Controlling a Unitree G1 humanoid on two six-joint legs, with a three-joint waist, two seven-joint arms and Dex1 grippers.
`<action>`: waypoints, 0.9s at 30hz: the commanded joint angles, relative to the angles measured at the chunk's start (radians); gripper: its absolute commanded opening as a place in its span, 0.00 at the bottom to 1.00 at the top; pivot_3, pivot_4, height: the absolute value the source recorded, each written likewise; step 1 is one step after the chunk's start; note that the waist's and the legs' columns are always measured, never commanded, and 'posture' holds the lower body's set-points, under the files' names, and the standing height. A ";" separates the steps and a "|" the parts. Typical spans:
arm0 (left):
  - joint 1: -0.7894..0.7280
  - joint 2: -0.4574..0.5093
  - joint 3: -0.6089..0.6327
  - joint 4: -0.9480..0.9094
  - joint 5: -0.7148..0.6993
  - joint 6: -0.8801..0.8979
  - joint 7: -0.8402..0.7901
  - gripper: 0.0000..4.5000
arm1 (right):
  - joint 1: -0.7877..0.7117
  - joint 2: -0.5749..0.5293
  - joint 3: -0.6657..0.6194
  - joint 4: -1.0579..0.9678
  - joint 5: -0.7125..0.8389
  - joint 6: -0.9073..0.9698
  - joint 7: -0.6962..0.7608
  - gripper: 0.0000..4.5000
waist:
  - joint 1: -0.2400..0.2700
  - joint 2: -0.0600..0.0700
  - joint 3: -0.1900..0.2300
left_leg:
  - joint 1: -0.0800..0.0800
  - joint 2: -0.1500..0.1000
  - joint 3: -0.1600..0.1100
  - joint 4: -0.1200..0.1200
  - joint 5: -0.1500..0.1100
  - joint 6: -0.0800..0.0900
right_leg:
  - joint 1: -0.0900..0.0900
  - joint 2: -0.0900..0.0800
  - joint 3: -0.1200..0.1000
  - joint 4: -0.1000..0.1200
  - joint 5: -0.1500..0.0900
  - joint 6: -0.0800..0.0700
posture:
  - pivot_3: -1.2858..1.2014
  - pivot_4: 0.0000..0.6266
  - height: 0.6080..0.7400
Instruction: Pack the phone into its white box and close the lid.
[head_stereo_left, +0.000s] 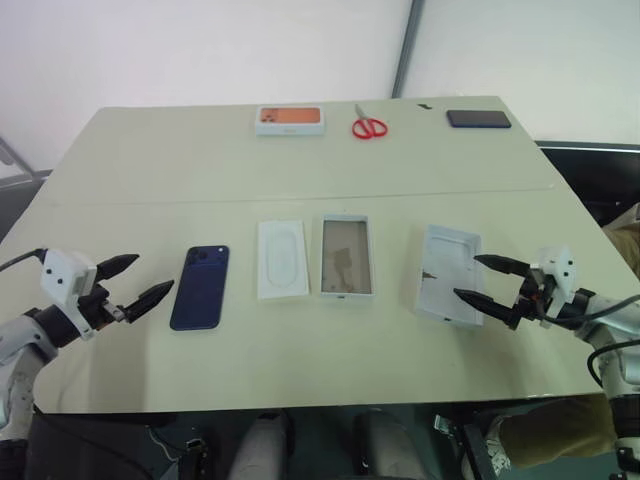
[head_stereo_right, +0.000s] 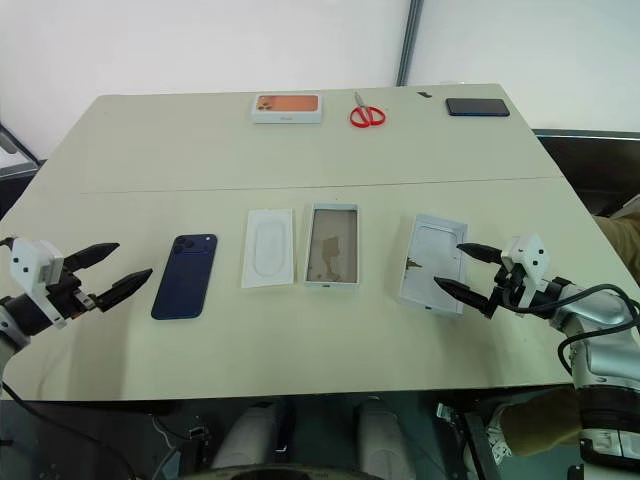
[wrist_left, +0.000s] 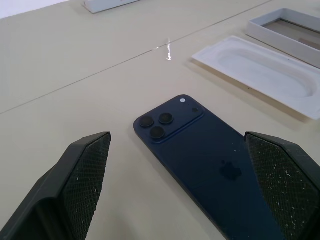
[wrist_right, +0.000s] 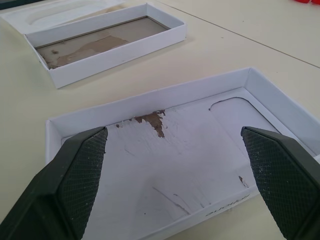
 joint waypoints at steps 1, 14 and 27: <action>0.001 0.004 0.016 -0.013 -0.023 0.039 0.008 1.00 | -0.011 0.000 -0.013 -0.013 0.013 -0.011 -0.001 0.99 | 0.000 0.000 0.000 | 0.000 0.000 0.000 0.000 0.000 0.000 | 0.000 0.000 0.000 0.000 0.000 0.000 | 0.52 0.24 1.00; -0.279 -0.094 -0.104 -0.049 -0.130 0.420 0.214 1.00 | -0.178 0.056 0.163 -0.208 -0.045 0.063 -0.065 0.99 | -0.001 0.000 0.000 | 0.003 0.000 -0.001 0.001 0.000 0.000 | 0.002 0.001 0.000 0.002 0.002 0.004 | 0.52 0.24 1.00; -0.456 -0.233 -0.217 -0.004 -0.255 0.894 0.352 1.00 | -0.271 0.150 0.256 -0.189 -0.077 0.048 -0.089 0.99 | -0.001 -0.001 0.000 | 0.000 -0.001 -0.002 0.000 0.000 0.000 | -0.001 0.002 -0.001 0.002 0.003 0.005 | 0.52 0.24 1.00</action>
